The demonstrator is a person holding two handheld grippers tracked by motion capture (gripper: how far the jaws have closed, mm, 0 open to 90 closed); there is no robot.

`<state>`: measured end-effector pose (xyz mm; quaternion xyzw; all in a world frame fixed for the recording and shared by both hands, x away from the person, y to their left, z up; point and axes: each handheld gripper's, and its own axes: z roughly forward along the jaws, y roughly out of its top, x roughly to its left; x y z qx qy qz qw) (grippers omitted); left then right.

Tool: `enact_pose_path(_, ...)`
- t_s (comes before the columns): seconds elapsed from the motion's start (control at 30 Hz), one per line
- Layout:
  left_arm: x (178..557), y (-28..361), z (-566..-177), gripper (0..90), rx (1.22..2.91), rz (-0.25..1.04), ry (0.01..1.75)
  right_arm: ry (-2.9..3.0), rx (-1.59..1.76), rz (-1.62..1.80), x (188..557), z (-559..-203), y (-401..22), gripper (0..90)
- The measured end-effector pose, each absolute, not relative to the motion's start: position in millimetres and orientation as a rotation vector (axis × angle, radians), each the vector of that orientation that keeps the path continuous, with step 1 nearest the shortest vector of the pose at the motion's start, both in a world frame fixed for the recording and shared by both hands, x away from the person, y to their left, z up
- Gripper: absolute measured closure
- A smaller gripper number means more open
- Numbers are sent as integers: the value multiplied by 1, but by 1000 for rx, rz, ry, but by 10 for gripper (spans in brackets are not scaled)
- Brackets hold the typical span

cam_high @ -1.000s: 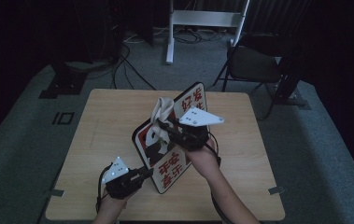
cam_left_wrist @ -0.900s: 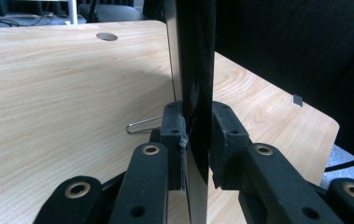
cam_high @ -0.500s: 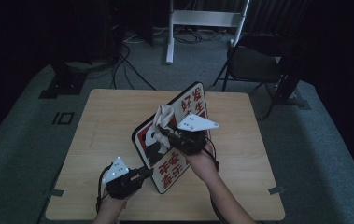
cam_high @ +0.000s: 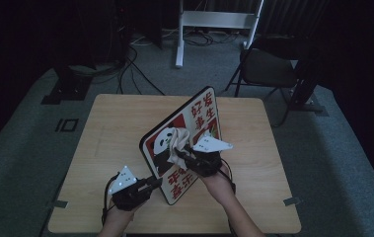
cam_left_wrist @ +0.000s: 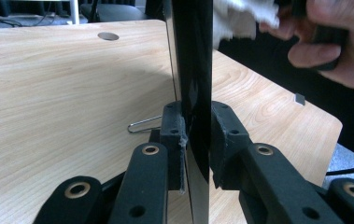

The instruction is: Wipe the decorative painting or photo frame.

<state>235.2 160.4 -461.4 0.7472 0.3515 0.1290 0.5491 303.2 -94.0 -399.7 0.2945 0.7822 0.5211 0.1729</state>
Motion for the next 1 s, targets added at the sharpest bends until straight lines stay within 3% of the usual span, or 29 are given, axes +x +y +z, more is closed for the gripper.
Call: enact_pose_path(1.0,235,159,-461,779,1771,304,833,2366,1024,1304,295,-489,-120,769)
